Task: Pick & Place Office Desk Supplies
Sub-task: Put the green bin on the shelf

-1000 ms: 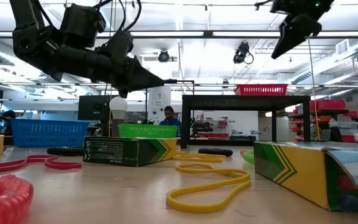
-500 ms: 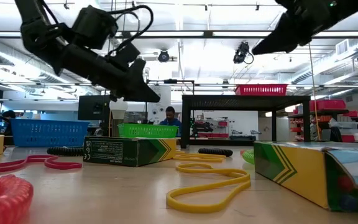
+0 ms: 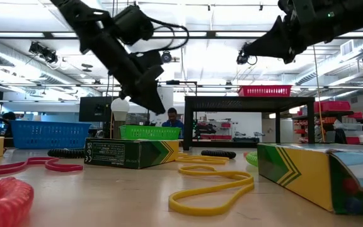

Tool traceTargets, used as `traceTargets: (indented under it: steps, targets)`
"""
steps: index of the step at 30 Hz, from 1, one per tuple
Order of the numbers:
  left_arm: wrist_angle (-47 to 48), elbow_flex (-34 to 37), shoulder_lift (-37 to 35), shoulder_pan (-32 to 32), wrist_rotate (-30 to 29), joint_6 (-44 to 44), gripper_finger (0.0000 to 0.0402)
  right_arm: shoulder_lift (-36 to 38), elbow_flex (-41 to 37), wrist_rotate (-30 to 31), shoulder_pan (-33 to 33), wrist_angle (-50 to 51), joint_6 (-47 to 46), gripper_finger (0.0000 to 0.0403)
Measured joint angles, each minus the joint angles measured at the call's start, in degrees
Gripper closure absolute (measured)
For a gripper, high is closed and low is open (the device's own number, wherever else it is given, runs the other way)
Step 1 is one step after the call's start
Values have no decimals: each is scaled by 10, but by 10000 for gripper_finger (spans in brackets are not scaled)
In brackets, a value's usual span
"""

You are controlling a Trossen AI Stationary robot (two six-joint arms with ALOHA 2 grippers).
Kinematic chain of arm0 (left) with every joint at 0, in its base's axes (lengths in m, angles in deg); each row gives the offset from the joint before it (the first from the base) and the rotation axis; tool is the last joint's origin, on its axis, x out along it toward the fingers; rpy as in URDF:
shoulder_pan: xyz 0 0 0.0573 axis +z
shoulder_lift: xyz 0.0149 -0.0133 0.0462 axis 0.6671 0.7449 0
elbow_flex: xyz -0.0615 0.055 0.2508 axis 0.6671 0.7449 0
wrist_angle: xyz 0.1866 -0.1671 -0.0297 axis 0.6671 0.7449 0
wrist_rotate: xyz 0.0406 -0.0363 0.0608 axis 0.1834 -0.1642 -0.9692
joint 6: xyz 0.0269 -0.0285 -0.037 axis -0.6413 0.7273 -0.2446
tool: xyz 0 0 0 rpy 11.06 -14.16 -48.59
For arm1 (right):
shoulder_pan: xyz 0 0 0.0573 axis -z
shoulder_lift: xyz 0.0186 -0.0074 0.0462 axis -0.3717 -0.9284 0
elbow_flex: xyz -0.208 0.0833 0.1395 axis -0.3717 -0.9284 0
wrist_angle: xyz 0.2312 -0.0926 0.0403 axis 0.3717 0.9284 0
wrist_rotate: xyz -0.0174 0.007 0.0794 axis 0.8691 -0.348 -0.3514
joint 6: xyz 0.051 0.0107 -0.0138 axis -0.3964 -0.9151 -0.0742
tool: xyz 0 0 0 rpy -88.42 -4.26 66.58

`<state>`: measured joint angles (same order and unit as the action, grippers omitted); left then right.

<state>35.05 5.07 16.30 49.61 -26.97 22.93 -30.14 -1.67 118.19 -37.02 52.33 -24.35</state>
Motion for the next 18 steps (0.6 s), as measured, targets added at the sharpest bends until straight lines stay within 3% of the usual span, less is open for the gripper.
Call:
traceTargets:
  steps: [10,14,18]
  targets:
    - [105,-76,53,71,22,-42,189,1,0,-2,0,7,17,392]
    - [116,-85,77,77,25,-74,188,1,0,-3,0,14,16,392]
    - [124,-89,88,76,30,-91,217,1,0,-3,-1,14,16,392]
